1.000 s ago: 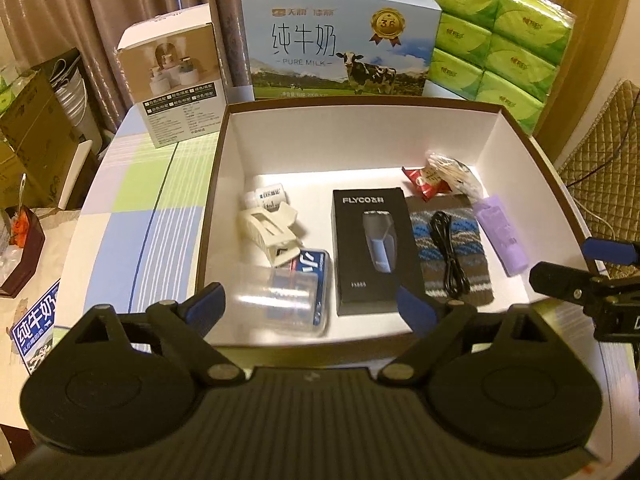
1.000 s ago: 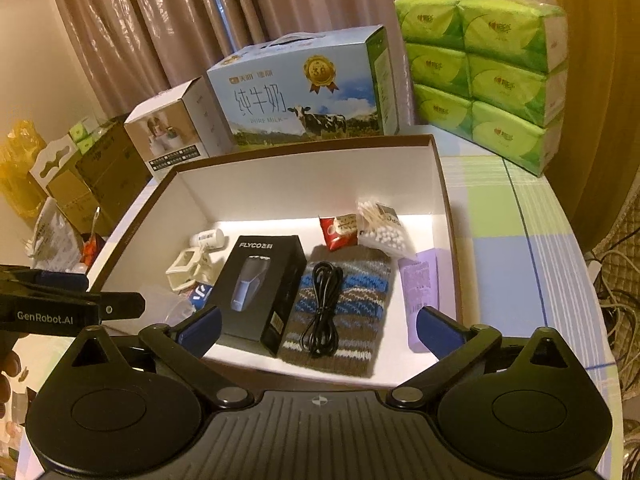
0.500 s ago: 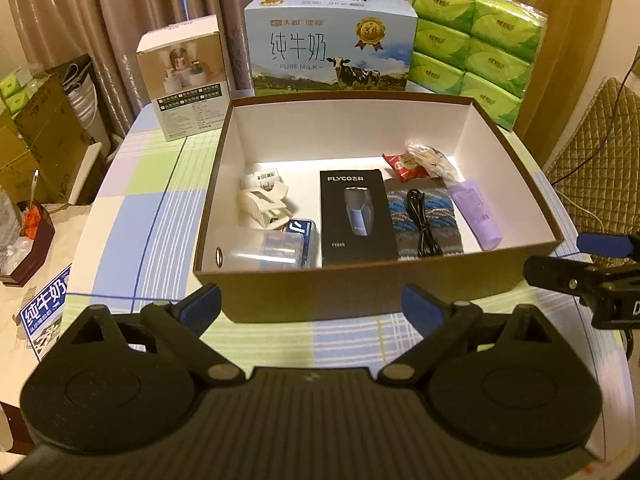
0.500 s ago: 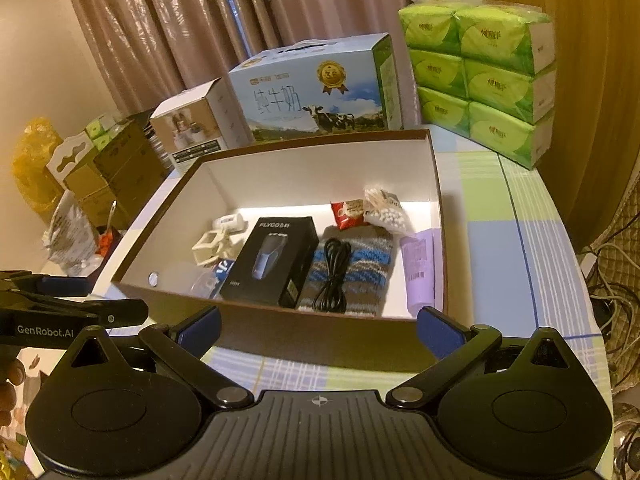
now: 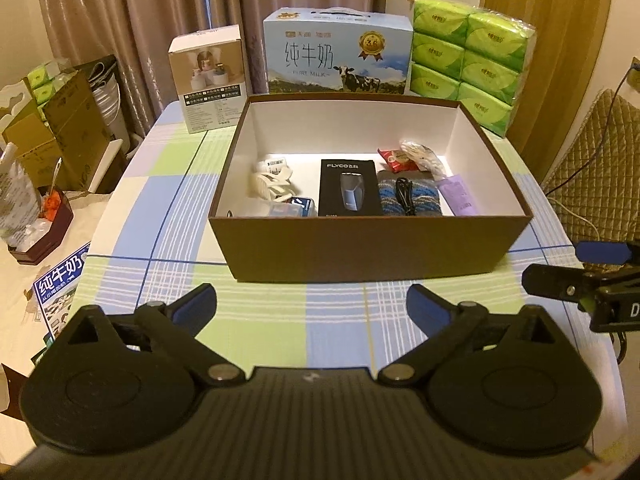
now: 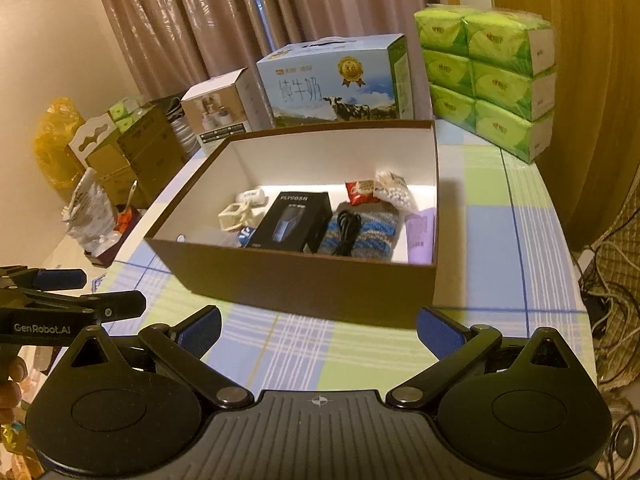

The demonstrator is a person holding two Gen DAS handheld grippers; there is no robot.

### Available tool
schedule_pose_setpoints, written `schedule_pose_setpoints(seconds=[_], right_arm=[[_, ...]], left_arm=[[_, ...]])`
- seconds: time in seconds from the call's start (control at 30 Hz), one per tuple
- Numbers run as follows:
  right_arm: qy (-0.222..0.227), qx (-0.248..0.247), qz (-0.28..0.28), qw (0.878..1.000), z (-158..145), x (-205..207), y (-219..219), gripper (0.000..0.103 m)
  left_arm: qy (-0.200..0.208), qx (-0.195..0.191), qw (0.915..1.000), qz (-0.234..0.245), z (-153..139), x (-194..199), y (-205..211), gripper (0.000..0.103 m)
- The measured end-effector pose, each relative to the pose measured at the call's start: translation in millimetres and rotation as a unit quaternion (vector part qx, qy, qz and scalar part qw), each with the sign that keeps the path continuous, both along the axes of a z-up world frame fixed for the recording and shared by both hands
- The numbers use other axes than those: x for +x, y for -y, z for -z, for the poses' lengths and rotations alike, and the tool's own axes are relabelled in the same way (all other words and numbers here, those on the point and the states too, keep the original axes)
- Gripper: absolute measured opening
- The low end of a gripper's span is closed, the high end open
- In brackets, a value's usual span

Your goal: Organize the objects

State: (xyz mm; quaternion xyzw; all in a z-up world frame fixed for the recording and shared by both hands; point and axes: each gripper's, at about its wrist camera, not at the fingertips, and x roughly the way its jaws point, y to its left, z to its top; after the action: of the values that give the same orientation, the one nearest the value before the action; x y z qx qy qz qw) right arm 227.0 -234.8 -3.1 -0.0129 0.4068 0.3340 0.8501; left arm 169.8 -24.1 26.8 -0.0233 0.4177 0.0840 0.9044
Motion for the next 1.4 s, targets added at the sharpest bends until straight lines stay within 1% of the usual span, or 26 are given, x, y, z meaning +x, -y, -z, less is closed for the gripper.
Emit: schedule_pose_setpoints(seconds=[0.1, 0.23, 0.33, 0.47, 0.57, 0.83, 1.13, 1.4], right_arm=[[-0.005, 0.004, 0.003, 1.0, -2.1, -10.0, 6.4, 0.101], [-0.009, 0.006, 0.011, 1.0, -5.4, -23.3, 12.5, 0.101], [-0.008, 0.006, 0.017, 1.0, -8.5, -36.5, 14.8, 0.101], [-0.004, 0.002, 0.025, 1.0, -13.5, -55.6, 14.5, 0.101], [-0.003, -0.004, 0.028, 1.0, -16.5, -71.3, 13.4, 0.101], [-0.004, -0.019, 0.046, 0.999, -15.1, -105.6, 9.9, 0.101], [-0.001, -0.024, 0.055, 0.998, -16.0, -131.8, 3.6, 0.101], [-0.003, -0.03, 0.059, 0.998, -14.4, -144.7, -1.2, 0.101]], left_arm=[[0.005, -0.005, 1.0, 0.006, -2.4, -13.5, 3.4, 0.102], [0.013, 0.0, 0.9998, 0.015, -3.5, -29.2, 6.1, 0.102], [0.006, -0.007, 0.9998, 0.02, -2.6, -39.7, 3.6, 0.102], [-0.002, -0.005, 0.9997, 0.024, -2.6, -55.2, -1.0, 0.102], [-0.009, -0.017, 0.9995, 0.025, -3.1, -65.1, -7.1, 0.102], [-0.002, -0.025, 0.9988, 0.042, -9.6, -95.8, -14.8, 0.102], [-0.002, -0.029, 0.9987, 0.042, -8.3, -116.9, -23.3, 0.102], [0.001, -0.031, 0.9985, 0.044, -8.5, -126.5, -27.6, 0.102]])
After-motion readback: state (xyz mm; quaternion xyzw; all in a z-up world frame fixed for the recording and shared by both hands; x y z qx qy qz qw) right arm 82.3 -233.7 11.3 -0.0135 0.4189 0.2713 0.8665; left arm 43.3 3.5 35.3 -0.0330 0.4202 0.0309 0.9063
